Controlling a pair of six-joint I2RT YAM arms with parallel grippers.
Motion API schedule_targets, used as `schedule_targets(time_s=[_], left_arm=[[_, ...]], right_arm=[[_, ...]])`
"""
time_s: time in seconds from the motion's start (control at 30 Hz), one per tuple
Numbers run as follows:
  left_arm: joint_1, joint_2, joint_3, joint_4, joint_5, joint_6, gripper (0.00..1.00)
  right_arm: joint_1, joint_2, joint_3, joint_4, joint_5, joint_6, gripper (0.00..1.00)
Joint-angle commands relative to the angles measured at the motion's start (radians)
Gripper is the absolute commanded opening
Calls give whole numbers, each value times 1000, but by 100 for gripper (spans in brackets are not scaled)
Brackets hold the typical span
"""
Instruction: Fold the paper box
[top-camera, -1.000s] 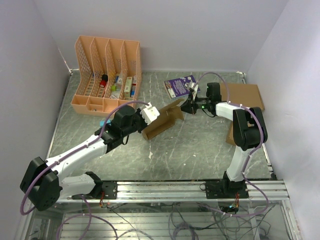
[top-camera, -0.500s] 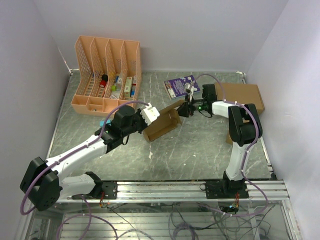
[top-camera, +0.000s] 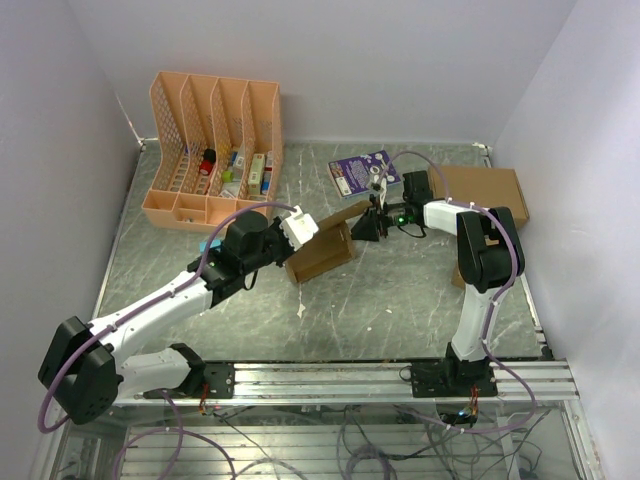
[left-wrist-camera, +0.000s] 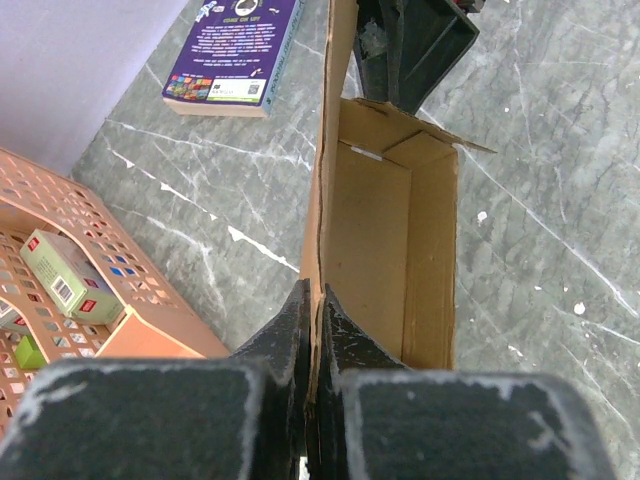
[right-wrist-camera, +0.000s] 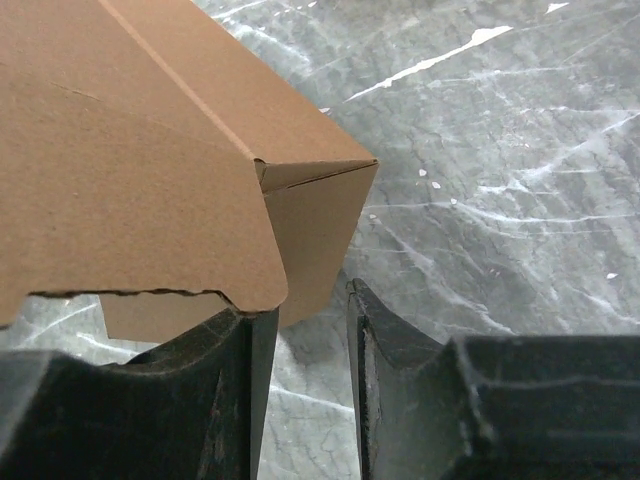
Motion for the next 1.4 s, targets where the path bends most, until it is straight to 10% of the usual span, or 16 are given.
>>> schedule_targets(time_s=[0.0,0.87,1.0,1.1,1.37], left_arm=[[4,-13,-6,57,8,-12,7],[-1,-32,-2,34,0,7,7],[-1,-24,-1,40,3,7,7],[0,-17,5,39,8,6,7],[0,-18,7,28,12,8,7]], right_arm=[[5,-6,-11,6,-25,64,34],[-7,33,111,-290,37,27,47],[-5,18,78,-205,95,128,12],[6,19,102,-241,78,123,6],[24,37,115,-191,44,167,27]])
